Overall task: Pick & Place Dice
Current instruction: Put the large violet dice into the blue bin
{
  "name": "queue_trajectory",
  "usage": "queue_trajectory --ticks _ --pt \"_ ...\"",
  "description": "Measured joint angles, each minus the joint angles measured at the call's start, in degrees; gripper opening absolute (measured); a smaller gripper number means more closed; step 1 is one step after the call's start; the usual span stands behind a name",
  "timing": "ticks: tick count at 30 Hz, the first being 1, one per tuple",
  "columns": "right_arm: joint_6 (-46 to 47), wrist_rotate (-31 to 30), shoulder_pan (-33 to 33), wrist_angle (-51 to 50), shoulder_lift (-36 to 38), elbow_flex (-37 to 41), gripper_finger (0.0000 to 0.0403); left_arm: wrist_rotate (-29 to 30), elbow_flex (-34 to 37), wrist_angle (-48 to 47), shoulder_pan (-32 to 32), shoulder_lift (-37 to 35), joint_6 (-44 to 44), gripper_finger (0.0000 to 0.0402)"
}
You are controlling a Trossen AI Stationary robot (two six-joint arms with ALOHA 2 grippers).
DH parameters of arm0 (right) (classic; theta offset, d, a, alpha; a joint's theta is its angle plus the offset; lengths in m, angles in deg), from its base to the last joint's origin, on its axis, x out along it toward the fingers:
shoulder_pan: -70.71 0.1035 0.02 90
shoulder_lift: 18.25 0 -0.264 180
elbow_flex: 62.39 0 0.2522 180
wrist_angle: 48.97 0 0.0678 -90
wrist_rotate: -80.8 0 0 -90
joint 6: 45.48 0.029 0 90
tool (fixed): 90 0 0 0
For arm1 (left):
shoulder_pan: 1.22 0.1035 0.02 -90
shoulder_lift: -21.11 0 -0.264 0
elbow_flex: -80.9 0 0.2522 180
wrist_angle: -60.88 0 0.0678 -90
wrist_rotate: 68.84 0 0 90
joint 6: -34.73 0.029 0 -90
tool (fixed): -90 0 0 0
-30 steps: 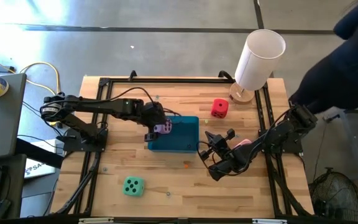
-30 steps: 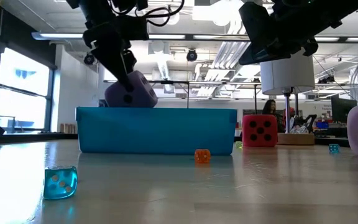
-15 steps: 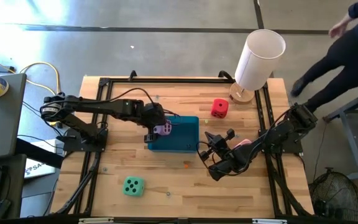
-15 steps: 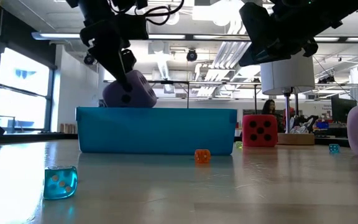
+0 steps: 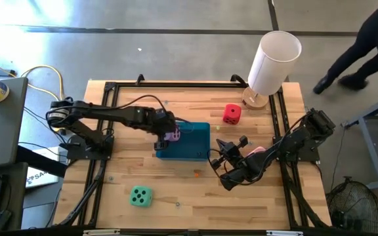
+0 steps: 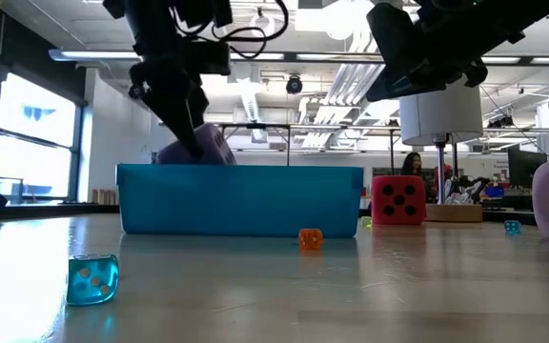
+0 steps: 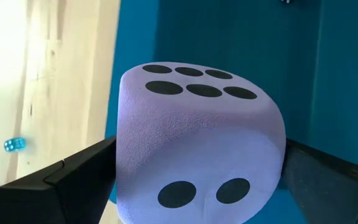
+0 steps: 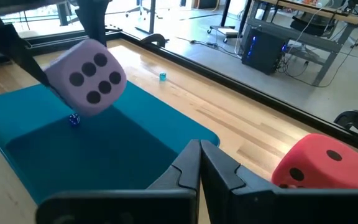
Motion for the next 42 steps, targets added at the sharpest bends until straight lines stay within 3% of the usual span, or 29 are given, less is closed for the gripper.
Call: queue_trajectory --ticks 5,25,35,38,42 --pt "0.00 -0.02 0.00 0.04 0.00 0.00 0.0002 0.20 0.00 0.31 0.13 1.74 3.44 0.0400" --pt "-0.09 -0.15 -0.09 -0.09 0.00 0.00 0.0002 -1.18 0.00 0.82 -0.09 2.06 3.61 0.0400" --pt "-0.04 -3.38 -3.31 7.21 -2.70 -0.02 0.0002 -1.27 0.00 0.82 -0.09 2.06 3.63 0.0400" --pt "-4.32 -5.09 -4.63 13.33 -4.05 0.05 0.0002 -1.27 0.00 0.82 -0.09 2.06 3.93 0.0400" --pt "-19.66 -2.92 -6.84 27.84 -4.63 -0.02 0.0002 -1.27 0.00 0.82 -0.07 2.06 4.11 0.0400"
